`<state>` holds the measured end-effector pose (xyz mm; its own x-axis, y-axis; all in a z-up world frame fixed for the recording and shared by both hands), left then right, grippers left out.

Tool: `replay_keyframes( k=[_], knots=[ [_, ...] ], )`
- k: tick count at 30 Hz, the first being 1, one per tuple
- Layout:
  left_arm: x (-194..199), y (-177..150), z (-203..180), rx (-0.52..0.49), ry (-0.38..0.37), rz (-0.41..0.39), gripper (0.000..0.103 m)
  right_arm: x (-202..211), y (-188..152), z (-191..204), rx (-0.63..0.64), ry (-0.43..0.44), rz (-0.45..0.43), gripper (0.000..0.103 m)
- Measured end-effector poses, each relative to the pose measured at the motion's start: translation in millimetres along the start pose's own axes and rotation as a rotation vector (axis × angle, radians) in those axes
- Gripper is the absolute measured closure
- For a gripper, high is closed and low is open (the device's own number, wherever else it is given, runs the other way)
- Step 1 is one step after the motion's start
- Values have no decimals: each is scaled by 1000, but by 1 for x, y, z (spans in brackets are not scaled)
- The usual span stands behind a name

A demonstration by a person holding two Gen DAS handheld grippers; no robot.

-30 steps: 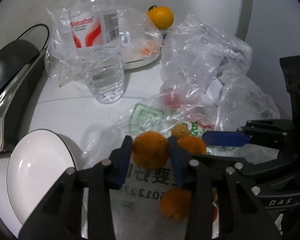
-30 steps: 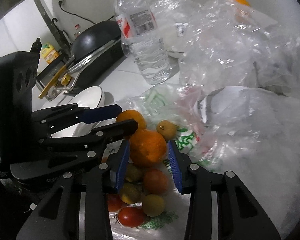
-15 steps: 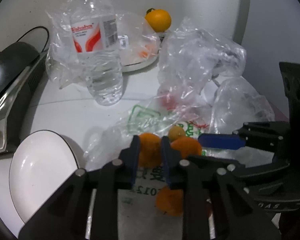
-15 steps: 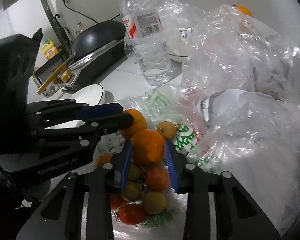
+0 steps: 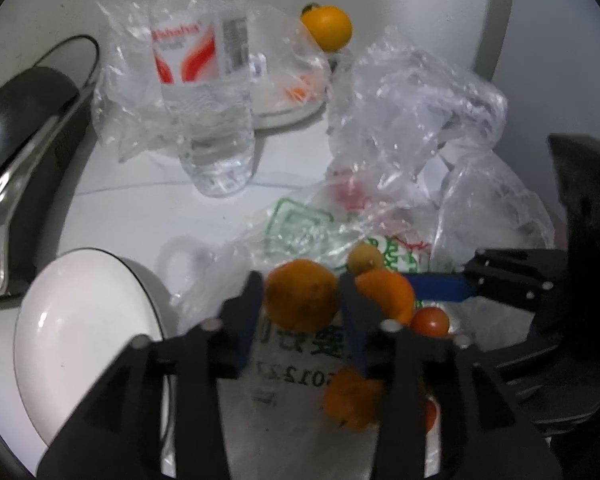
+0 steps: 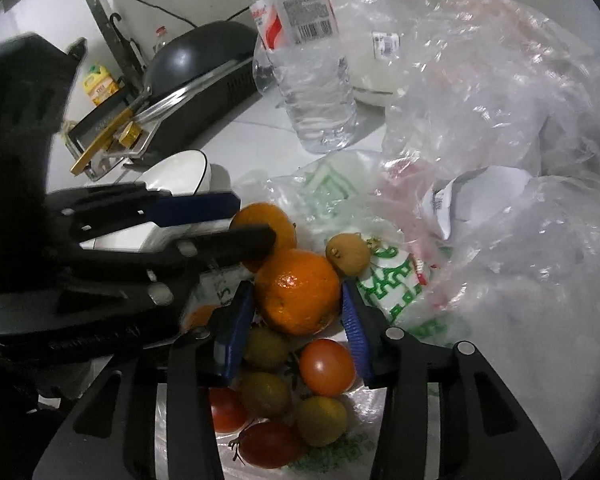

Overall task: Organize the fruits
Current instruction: 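Grasp an orange with the left tool while the right tool grasps another orange, then carry both held oranges over the white plate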

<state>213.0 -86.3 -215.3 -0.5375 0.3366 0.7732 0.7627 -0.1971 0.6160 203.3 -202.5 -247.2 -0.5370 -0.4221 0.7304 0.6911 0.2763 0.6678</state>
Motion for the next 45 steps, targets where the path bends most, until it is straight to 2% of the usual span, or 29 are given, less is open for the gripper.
replay_keyframes(
  k=[2,10,12,16,30,45],
  knots=[
    [-1,1,1,9,-7,-3,51,5,0,-2,-1,-21,-12,58],
    [-20,4,-3,-23,-6,31,50,26,0,-11,-10,-107,-49,58],
    [-21,3,-5,-32,-6,24,57,30,0,-14,-15,-124,-57,58],
    [-17,0,-11,-61,-3,5,58,36,2,-16,-24,-139,-70,58],
    [49,-10,-16,-86,-2,-116,58,57,8,16,8,-162,-115,58],
    [102,-38,30,-58,51,-169,58,49,20,72,68,-164,-135,58]
  ],
)
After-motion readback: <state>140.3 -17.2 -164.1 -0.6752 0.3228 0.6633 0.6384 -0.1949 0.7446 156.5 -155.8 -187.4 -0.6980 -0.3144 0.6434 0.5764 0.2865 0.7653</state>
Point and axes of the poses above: each gripper's, at about its wrist camera, not at the fingertips, and x roughly against the way its jaws point, z to its left, y to its top, the point moved 1 cm from there along -x, roughly the way its jaws point, and after that the axes turned 7 degrees about -y, right-handed, at the moved point
